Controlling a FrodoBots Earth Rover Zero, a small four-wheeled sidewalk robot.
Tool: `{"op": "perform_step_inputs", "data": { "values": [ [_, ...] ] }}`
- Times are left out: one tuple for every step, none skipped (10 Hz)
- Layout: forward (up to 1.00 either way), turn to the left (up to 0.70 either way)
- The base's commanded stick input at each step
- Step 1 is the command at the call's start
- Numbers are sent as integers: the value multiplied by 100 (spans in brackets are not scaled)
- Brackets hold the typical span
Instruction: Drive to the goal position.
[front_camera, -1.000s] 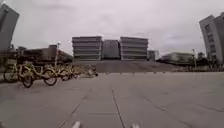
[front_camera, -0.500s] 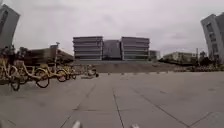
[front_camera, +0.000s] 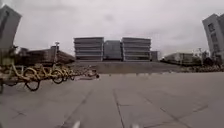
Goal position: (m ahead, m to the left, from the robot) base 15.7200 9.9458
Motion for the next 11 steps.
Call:
{"op": "perform_step_inputs", "data": {
  "values": [
    [100,0],
    [100,0],
    [100,0],
    [100,0],
    [100,0],
    [100,0],
    [100,0],
    [100,0],
    [100,0],
    [100,0],
    [100,0]
  ]
}}
